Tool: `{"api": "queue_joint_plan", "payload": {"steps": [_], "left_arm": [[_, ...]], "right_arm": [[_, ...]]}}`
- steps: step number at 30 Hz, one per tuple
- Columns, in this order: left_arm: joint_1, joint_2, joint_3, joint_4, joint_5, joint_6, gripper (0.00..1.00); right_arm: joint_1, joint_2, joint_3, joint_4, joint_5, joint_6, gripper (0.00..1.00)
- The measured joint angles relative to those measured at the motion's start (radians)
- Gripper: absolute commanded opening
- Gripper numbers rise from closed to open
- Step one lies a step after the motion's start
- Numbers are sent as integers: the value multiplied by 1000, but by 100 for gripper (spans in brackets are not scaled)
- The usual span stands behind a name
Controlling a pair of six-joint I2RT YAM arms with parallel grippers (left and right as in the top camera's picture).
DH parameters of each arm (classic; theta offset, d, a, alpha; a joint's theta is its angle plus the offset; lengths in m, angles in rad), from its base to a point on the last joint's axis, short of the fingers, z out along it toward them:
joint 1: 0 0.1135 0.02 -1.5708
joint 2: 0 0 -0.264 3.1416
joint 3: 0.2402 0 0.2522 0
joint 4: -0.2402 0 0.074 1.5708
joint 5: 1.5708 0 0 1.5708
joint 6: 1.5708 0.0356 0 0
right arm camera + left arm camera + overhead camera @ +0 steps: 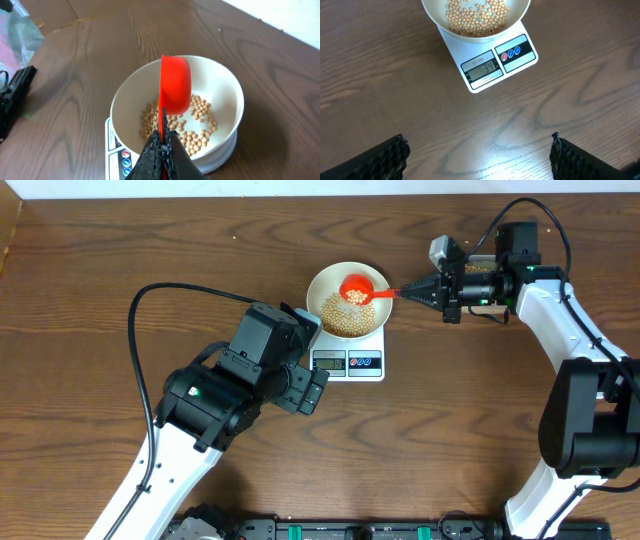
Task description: Scoop item into bowl and weigh 50g on scale
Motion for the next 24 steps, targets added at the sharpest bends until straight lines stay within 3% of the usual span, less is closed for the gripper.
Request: {"api": "queue_joint_plan", "payload": {"steps": [24], "left_arm": [[0,0,0,0,0,0,92]], "right_arm": [[8,-35,0,-16,-9,0,1]]}}
